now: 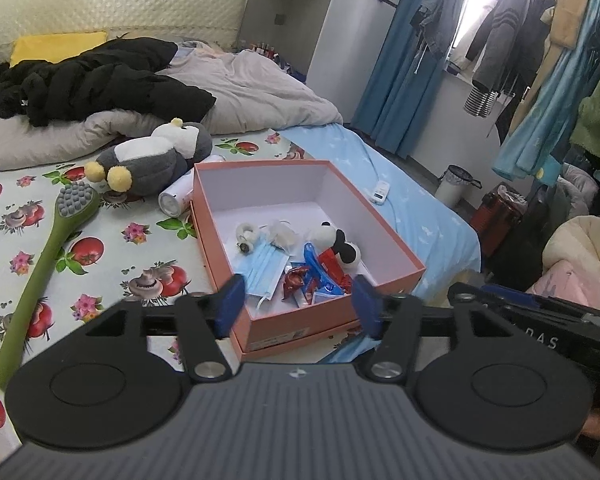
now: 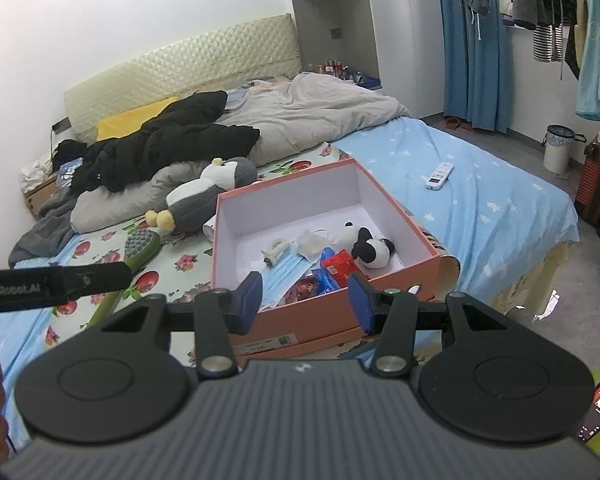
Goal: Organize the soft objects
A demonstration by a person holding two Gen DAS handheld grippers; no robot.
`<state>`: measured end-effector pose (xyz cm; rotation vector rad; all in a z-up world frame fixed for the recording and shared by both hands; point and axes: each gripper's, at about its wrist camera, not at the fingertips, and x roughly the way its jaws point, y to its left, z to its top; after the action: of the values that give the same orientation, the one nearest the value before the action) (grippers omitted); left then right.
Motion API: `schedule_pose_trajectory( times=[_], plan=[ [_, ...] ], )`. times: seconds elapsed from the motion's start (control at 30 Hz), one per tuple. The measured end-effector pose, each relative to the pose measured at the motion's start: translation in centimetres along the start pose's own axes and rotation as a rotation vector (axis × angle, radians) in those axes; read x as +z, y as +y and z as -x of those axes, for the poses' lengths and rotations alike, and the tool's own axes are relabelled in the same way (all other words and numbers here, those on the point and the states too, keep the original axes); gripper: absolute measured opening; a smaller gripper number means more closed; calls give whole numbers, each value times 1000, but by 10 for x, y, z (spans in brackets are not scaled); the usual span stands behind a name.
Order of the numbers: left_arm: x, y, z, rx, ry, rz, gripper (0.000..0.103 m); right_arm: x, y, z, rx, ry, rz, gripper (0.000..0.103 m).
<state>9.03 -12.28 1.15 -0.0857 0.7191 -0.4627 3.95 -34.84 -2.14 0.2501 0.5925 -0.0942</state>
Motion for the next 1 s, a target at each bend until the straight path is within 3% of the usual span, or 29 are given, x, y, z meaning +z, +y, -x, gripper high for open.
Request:
schedule_pose_trajectory(
  times=[0.13, 0.2, 0.27, 0.3, 0.33, 0.47, 1.0],
  plan=[
    [0, -2, -3, 12, 14, -7, 71, 2, -2, 1, -9, -8, 0, 50],
    [0, -2, -2, 19, 10, -11, 86, 2, -4, 0, -16, -5, -5, 52],
    [1, -3, -1, 21, 1, -19, 93, 2, -6, -2, -25, 1, -2, 70],
    [1, -3, -1, 17, 0, -23, 96, 2, -6, -3, -30, 3, -2, 86],
    [1, -4, -1, 14, 1, -25, 97, 2, -7, -4, -36, 1, -2, 94],
    [2, -5, -3, 19, 3, -37, 102, 2, -11, -5, -33, 2, -15, 92],
    [2, -4, -3, 65, 17, -40, 103, 1, -10, -6, -39, 10, -6, 92]
  ],
)
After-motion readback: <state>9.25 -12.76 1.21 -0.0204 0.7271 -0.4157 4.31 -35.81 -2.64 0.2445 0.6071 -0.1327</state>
